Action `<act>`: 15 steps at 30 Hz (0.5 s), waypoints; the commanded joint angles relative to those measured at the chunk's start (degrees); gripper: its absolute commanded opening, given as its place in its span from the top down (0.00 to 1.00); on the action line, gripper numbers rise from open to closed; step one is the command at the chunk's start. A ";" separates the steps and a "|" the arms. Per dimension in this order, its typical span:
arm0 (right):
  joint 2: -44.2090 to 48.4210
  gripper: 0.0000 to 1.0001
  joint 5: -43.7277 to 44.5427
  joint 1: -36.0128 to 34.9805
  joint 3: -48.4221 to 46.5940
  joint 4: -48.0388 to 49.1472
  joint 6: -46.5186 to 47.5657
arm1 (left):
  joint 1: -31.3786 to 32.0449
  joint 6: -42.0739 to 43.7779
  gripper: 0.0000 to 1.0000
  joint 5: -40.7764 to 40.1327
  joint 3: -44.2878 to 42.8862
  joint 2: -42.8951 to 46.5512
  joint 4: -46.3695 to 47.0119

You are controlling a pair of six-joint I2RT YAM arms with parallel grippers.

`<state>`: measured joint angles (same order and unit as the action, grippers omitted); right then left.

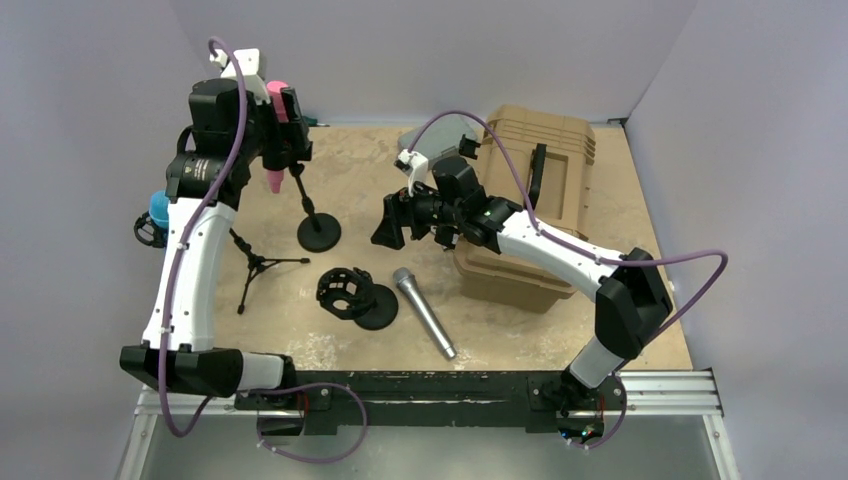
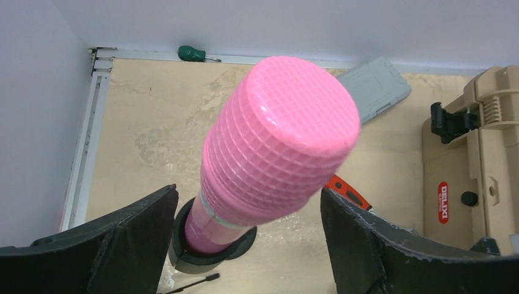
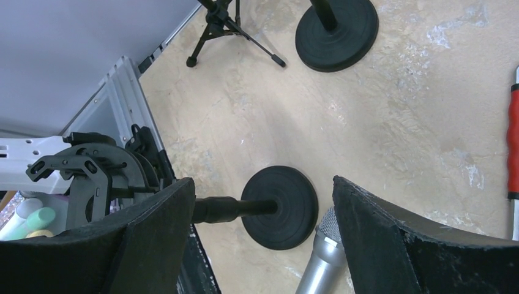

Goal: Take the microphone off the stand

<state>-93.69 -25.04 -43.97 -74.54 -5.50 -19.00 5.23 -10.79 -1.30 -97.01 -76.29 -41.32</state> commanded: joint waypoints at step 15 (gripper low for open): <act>-0.79 0.16 0.93 0.11 -4.37 5.25 6.77 | -4.57 4.73 1.00 28.97 6.46 4.59 7.58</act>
<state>-93.82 -24.97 -43.97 -74.76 -4.40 -16.40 0.49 -6.26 17.12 -92.86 -76.29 -37.74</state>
